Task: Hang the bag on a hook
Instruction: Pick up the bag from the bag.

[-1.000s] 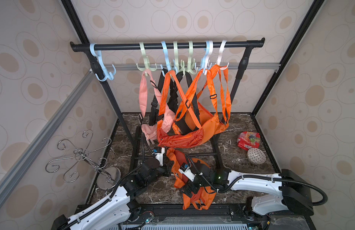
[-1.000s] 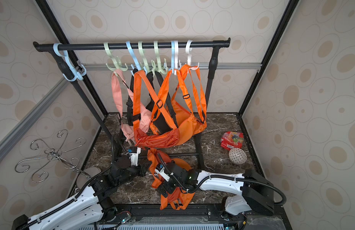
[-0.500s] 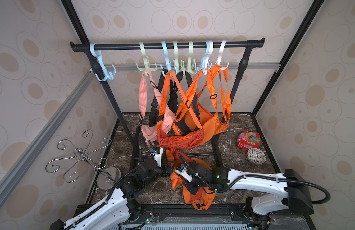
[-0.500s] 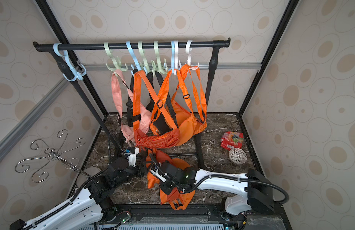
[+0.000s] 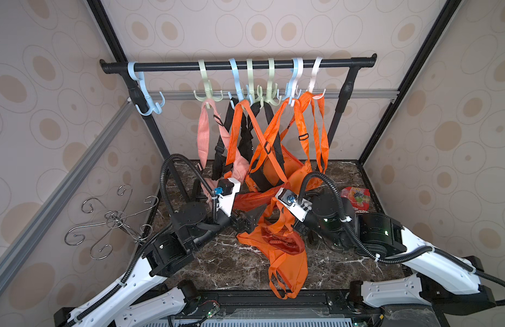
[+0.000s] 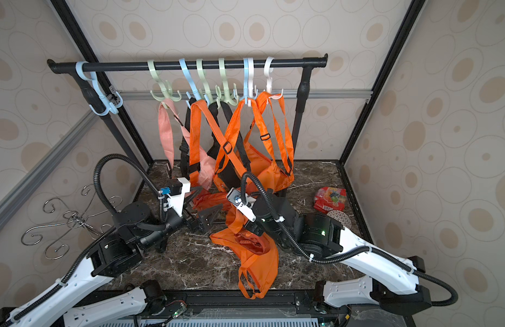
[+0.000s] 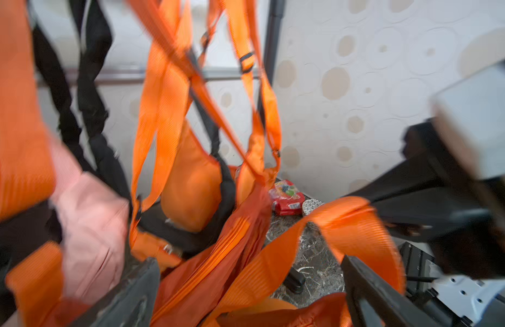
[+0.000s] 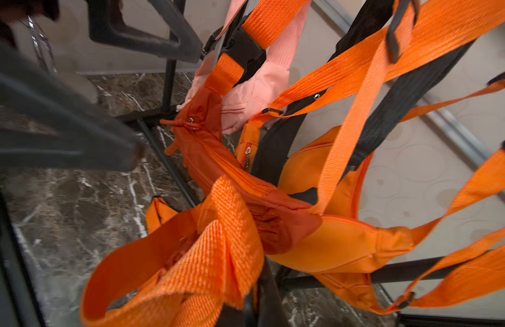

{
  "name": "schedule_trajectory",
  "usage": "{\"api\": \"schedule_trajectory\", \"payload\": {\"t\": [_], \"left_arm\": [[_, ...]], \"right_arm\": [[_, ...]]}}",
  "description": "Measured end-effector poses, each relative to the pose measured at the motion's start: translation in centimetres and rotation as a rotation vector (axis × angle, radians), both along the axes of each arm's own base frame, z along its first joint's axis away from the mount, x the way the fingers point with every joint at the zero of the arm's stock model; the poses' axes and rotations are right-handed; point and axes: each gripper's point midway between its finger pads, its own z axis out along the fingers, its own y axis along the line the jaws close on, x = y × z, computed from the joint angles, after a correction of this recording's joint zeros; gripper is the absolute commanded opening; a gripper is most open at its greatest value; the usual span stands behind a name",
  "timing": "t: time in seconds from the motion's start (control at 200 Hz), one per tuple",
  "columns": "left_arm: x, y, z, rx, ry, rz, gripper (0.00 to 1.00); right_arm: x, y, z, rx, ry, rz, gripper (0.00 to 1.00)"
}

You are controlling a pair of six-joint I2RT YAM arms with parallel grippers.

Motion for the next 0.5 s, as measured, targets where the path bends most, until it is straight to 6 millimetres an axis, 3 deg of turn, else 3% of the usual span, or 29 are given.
{"api": "schedule_trajectory", "payload": {"t": [0.105,0.2,0.26,0.345,0.5], "left_arm": [[-2.9,-4.1,1.5,0.094,-0.087,-0.101,1.00],[-4.3,-7.0,0.6,0.191,-0.126,-0.144,1.00],[-4.5,-8.5,-1.1,0.255,-0.139,-0.164,1.00],[-4.2,-9.0,-2.4,0.299,-0.153,-0.154,1.00],[-2.4,-7.8,-4.0,0.360,-0.179,-0.033,1.00]], "right_arm": [[0.7,-0.6,1.6,-0.062,-0.096,-0.015,0.00],[1.1,-1.5,3.2,-0.089,-0.156,-0.032,0.00],[1.2,-1.7,4.1,-0.091,-0.178,-0.039,0.00],[1.4,-2.2,4.4,-0.105,-0.191,-0.048,0.00],[0.6,-1.9,5.0,-0.078,-0.193,-0.006,0.00]]}}
